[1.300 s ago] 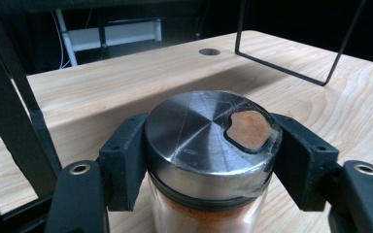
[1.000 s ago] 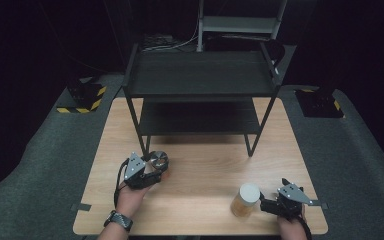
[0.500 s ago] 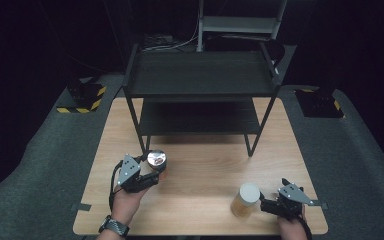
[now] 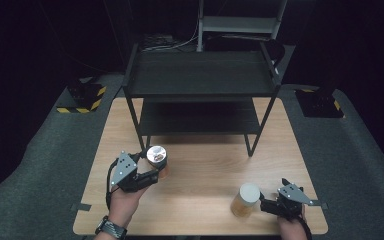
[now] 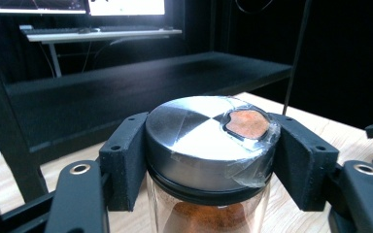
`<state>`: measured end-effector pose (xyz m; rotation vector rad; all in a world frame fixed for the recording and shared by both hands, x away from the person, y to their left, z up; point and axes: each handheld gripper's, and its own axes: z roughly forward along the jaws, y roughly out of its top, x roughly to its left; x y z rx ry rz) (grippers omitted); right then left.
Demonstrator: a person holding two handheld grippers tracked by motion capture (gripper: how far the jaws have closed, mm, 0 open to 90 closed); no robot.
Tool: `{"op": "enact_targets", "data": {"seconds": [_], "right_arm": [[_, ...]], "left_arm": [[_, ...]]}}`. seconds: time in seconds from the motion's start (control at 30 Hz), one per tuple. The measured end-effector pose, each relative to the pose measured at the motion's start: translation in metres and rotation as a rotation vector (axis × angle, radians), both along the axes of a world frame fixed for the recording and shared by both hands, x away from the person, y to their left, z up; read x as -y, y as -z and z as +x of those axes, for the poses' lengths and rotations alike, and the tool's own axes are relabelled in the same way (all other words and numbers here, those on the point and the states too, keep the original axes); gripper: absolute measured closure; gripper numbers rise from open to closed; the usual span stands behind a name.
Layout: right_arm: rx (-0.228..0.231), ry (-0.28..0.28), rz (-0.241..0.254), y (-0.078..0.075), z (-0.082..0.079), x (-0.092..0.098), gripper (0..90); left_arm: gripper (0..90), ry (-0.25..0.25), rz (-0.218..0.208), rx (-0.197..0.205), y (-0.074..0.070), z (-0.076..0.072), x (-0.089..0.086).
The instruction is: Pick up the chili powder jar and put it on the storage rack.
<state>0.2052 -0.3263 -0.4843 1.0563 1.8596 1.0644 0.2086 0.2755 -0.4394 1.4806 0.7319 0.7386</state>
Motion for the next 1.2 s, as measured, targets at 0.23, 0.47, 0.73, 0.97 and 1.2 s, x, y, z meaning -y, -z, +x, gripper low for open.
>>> {"op": "enact_targets", "data": {"seconds": [0.23,0.47,0.73,0.97,1.2], "right_arm": [[0.001,-0.003,0.002,0.000,0.000,0.001,0.7],[0.001,-0.004,0.003,0.000,0.000,0.001,0.7],[0.001,-0.005,0.001,0.000,0.000,0.001,0.6],[-0.001,-0.005,0.003,0.000,0.000,0.001,0.6],[-0.001,-0.005,0.001,0.000,0.000,0.001,0.7]], "left_arm": [[34.8,-0.008,-0.003,0.012,-0.016,-0.005,0.004],[34.8,0.002,-0.009,0.039,-0.029,-0.006,0.006],[34.7,0.006,-0.012,0.064,-0.046,-0.006,0.007],[34.7,0.013,-0.027,0.084,-0.059,-0.005,0.008],[34.7,0.020,-0.044,0.090,-0.072,-0.004,0.010]]}}
